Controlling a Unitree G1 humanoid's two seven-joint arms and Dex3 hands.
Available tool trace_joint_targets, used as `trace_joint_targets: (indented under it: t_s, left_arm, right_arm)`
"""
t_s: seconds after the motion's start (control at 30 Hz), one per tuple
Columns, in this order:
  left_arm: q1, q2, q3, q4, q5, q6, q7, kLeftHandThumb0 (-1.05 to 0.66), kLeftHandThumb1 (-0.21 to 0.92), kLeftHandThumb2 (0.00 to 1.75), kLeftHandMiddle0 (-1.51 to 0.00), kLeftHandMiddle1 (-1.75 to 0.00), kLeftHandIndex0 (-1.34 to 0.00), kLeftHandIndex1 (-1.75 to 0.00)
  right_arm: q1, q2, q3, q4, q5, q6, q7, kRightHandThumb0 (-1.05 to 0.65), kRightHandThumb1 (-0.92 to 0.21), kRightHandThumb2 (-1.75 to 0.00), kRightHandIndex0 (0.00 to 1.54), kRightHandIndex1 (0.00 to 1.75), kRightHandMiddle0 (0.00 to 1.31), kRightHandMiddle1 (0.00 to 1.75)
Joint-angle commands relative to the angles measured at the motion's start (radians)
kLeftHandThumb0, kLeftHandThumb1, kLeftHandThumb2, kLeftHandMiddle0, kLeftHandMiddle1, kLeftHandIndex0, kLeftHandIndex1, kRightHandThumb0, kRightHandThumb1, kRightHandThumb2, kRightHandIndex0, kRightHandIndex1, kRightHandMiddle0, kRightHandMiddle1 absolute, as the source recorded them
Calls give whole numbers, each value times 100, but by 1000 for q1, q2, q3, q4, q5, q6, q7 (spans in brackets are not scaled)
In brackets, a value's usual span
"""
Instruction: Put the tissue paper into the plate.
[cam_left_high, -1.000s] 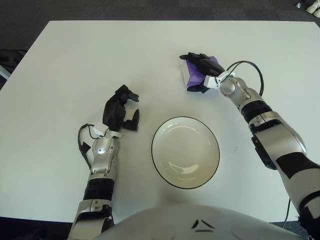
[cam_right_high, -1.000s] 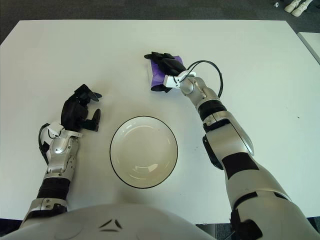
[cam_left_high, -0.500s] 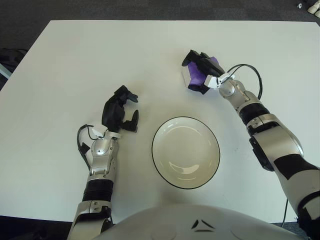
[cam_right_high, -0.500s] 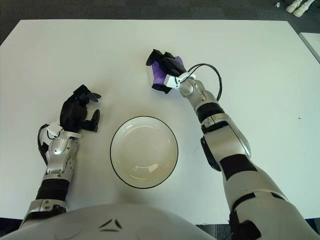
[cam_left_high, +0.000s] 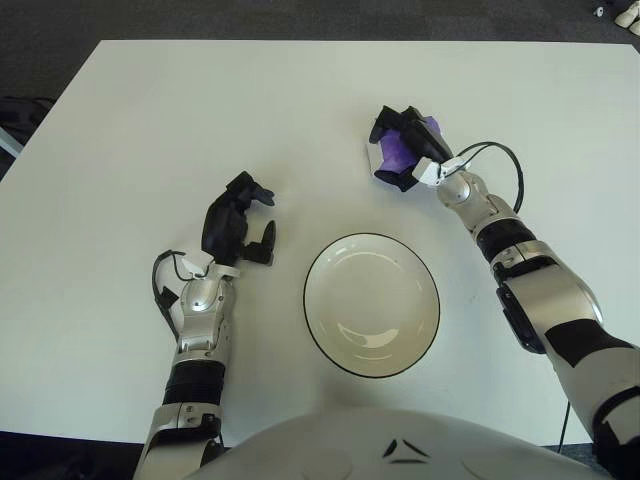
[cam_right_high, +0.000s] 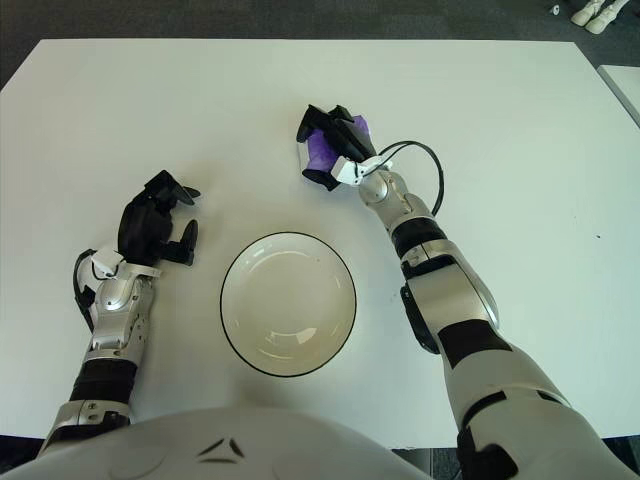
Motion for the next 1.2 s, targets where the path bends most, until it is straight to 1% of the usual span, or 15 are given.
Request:
trace_joint_targets:
  t_s: [0.0, 0.1, 0.33, 0.43, 0.53, 0.67, 0.73, 0.87, 0.93, 1.03, 1.17]
  left_arm:
    - [78, -6, 6, 50, -7, 38, 10, -1, -8, 175, -90, -175, -72, -167]
    - [78, -5, 7, 49, -8, 37, 9, -1, -8, 175, -90, -175, -72, -167]
    - [77, -4, 9, 53, -11, 29, 4, -1, -8, 175, -90, -175, -73, -166]
    - [74, -5, 11, 56, -12, 32, 5, -1, -9, 175, -90, -175, -74, -165]
    - [73, -8, 11, 54, -10, 41, 14, -1, -9, 175, -90, -175, -75, -164]
    - [71, -9, 12, 52, -8, 49, 20, -1, -9, 175, -90, -175, -75, -164]
    - [71, -10, 11, 51, -8, 53, 21, -1, -9, 175, -90, -175, -74, -164]
    - [69, -10, 10, 50, -13, 53, 17, -1, -8, 175, -90, -175, -73, -166]
    - [67, -11, 10, 53, -14, 49, 16, -1, -9, 175, -90, -175, -74, -165]
    - [64, -11, 10, 59, -13, 36, 14, -1, -9, 175, -90, -175, -74, -165]
    - [61, -13, 9, 63, -11, 33, 18, -1, -9, 175, -90, -175, -75, -164]
  right_arm:
    - [115, 21, 11, 29, -7, 26, 2, -51, -23, -142, 99, 175, 68, 175]
    - [125, 24, 0, 14, 4, 28, -4, -51, -22, -143, 109, 175, 68, 175]
    - [148, 35, -41, -15, 49, 23, 11, -51, -22, -144, 125, 175, 69, 175]
    - [163, 46, -75, -30, 100, 0, 36, -51, -22, -144, 130, 175, 69, 175]
    - [174, 55, -106, -43, 150, -32, 65, -51, -22, -143, 133, 175, 68, 175]
    - [182, 61, -133, -57, 192, -64, 94, -51, -22, -143, 135, 175, 68, 175]
    - [190, 61, -147, -79, 215, -78, 114, -51, -21, -144, 136, 175, 69, 175]
    - [212, 49, -170, -167, 259, -88, 165, -52, -19, -147, 137, 175, 71, 175]
    - [217, 41, -175, -196, 253, -99, 165, -53, -18, -149, 138, 175, 72, 175]
    - [218, 18, -173, -238, 204, -121, 134, -53, -17, -150, 138, 175, 73, 175]
    - [215, -12, -171, -286, 141, -126, 100, -53, -17, -150, 139, 175, 73, 175]
